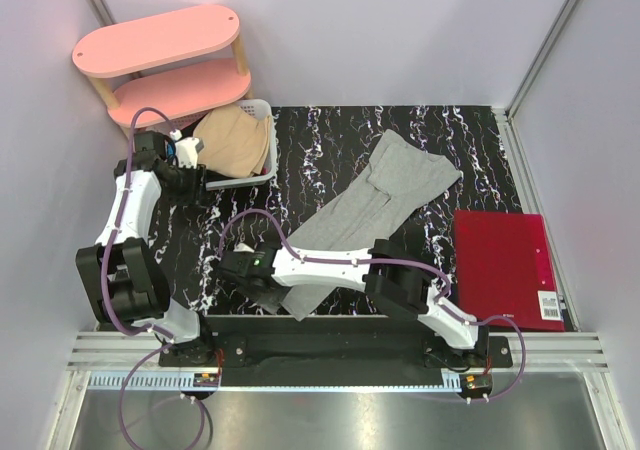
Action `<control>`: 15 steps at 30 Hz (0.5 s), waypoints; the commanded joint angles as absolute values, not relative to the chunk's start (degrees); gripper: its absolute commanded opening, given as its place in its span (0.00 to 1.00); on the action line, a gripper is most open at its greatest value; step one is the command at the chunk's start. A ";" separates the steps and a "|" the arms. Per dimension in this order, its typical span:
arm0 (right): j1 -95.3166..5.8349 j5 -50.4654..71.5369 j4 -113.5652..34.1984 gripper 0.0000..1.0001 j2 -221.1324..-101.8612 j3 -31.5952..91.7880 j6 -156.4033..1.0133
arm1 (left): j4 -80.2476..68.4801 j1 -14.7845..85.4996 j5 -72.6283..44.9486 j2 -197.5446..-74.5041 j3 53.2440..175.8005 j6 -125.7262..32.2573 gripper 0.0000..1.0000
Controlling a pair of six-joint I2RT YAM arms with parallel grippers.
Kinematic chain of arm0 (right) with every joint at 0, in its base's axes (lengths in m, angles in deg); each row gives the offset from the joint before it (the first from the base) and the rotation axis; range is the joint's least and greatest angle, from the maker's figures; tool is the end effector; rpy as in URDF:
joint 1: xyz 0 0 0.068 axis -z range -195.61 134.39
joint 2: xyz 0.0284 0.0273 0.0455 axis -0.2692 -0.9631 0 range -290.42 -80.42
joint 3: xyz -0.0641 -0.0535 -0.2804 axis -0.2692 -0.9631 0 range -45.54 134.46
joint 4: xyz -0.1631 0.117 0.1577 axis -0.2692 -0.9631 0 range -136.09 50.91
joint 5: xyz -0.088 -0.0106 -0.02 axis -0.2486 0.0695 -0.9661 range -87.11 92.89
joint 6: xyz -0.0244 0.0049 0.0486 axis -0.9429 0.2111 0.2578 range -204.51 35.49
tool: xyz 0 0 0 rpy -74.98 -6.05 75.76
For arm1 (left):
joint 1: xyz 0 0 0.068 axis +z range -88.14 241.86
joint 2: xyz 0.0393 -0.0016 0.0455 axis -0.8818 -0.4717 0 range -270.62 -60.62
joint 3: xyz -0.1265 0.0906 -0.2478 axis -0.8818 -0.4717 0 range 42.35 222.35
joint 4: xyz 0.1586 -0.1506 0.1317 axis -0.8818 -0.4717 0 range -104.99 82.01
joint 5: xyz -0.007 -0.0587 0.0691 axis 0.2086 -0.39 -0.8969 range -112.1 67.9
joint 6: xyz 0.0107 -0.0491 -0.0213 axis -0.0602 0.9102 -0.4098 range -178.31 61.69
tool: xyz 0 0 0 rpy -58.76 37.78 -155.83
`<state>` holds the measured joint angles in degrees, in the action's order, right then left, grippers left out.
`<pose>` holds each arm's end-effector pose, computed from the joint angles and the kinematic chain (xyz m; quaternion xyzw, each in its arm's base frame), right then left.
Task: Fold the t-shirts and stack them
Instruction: Grab the bottom of the folded rectangular tshirt with right arm
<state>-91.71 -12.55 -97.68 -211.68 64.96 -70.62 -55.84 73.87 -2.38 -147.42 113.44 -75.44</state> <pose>0.1228 0.4556 0.1916 -0.4990 0.8513 -0.0296 0.1596 0.2942 0.0501 0.2935 0.0819 0.9564 -0.1047 0.2600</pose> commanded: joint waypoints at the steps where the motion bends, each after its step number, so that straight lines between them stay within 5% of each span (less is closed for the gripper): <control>1: -92.17 -10.12 -97.89 0.76 -209.70 65.82 -69.31 | -54.13 74.34 -2.50 -145.43 114.43 -76.42 0.45; 15: -92.43 -2.99 -97.89 0.78 -209.52 66.96 -67.55 | -53.25 74.95 -2.50 -144.64 113.02 -77.30 0.45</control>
